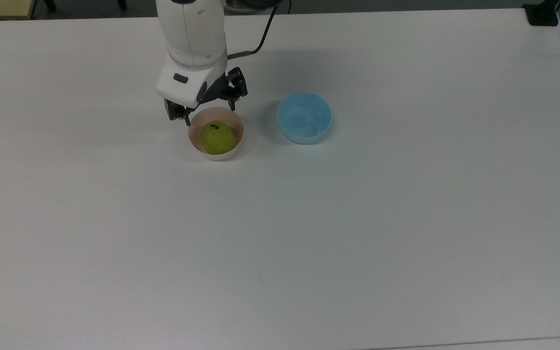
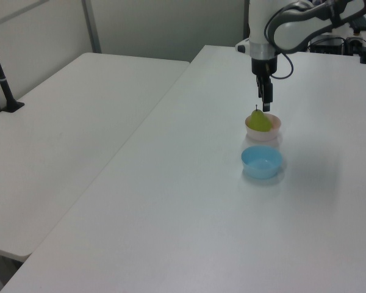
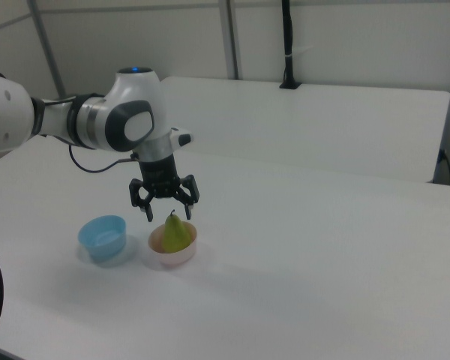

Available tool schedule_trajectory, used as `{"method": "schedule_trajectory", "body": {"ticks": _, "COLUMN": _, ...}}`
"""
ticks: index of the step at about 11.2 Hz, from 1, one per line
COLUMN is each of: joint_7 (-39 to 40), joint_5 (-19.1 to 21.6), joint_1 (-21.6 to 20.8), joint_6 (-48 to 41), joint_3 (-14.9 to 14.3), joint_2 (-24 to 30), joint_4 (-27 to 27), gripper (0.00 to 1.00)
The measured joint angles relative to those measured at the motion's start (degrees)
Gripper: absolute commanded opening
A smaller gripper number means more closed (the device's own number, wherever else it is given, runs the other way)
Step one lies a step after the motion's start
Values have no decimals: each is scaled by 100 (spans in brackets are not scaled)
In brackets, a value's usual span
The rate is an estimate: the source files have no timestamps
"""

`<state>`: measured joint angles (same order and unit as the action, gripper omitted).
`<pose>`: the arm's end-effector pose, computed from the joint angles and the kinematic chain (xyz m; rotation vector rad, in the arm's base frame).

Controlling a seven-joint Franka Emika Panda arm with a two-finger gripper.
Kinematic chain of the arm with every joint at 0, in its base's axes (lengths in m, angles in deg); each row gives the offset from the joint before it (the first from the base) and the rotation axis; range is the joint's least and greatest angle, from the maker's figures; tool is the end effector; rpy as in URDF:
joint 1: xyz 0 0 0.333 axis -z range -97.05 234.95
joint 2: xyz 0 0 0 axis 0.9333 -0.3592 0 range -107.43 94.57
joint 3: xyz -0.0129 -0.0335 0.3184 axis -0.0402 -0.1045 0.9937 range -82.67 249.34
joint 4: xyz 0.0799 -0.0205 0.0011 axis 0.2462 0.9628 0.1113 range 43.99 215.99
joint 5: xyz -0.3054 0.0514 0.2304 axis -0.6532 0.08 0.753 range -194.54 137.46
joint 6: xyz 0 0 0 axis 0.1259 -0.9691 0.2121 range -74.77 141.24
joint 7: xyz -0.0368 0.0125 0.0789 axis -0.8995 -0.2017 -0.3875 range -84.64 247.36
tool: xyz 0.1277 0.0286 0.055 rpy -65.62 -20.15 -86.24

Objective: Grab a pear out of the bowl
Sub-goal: 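Lower the gripper around the pear and close on it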

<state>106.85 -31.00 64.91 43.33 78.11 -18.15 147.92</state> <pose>0.5958 -0.0142 0.3701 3.0192 0.6847 -0.0861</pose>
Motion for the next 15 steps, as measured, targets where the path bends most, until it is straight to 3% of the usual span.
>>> {"method": "schedule_trajectory", "body": {"ticks": 7, "joint_7": 104, "joint_5": -42, "joint_1": 1, "joint_6": 663, "joint_3": 0, "joint_2": -405, "joint_4": 254, "gripper": 88}}
{"method": "schedule_trajectory", "body": {"ticks": 9, "joint_7": 106, "joint_5": -43, "joint_1": 1, "joint_6": 666, "joint_3": 0, "joint_2": -427, "joint_4": 254, "gripper": 80}}
{"method": "schedule_trajectory", "body": {"ticks": 13, "joint_7": 109, "joint_5": -45, "joint_1": 0, "joint_6": 666, "joint_3": 0, "joint_2": -482, "joint_4": 254, "gripper": 52}}
{"method": "schedule_trajectory", "body": {"ticks": 15, "joint_7": 109, "joint_5": -47, "joint_1": -2, "joint_6": 666, "joint_3": 3, "joint_2": -474, "joint_4": 249, "gripper": 52}}
